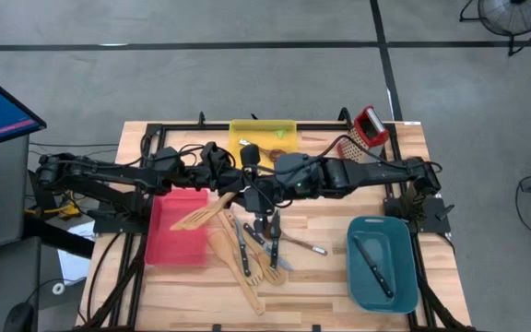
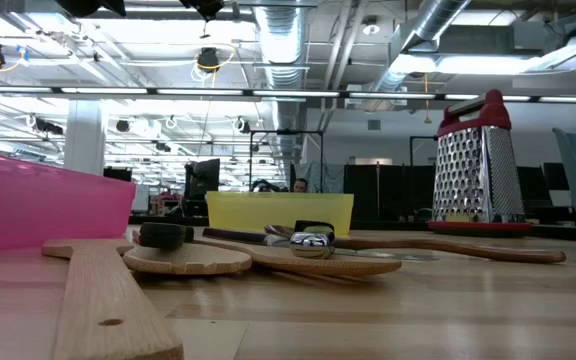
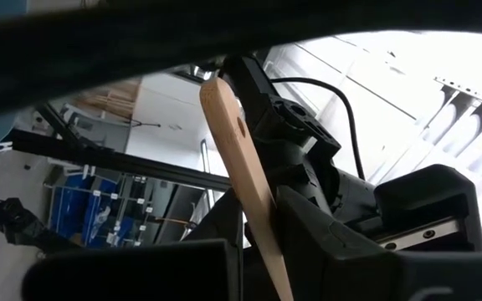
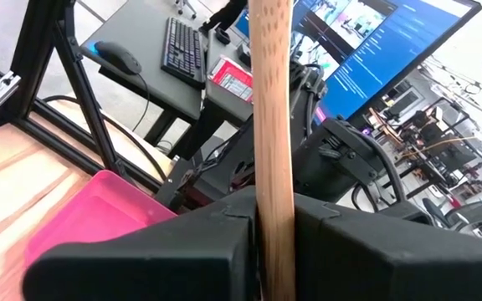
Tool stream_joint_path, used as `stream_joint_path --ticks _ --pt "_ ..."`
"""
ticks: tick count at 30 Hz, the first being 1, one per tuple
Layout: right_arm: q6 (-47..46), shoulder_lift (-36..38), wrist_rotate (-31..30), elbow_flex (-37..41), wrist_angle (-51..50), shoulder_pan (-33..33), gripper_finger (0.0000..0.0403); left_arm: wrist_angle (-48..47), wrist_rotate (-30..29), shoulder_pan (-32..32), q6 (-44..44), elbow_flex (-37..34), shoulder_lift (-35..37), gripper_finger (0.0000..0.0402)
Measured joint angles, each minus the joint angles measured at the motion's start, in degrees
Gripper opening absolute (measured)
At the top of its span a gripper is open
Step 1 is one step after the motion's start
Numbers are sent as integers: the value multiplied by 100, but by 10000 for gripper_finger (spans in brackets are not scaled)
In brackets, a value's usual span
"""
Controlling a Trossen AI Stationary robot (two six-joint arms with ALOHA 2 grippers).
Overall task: Pick & Place Kitchen Items
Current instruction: Put the brown spatula into the red bin
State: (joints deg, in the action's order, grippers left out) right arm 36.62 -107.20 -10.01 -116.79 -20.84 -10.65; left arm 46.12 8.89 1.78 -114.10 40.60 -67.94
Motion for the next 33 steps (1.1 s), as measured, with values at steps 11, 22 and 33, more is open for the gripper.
stream_joint_path --ticks 11,22,33 --pt "-95 0 6 -4 46 80 45 173 -199 2 57 -9 0 30" --pt "-93 0 4 -4 59 130 112 383 -208 61 242 -4 4 13" --pt "-109 0 -41 -2 343 139 223 509 -185 100 430 2 6 13"
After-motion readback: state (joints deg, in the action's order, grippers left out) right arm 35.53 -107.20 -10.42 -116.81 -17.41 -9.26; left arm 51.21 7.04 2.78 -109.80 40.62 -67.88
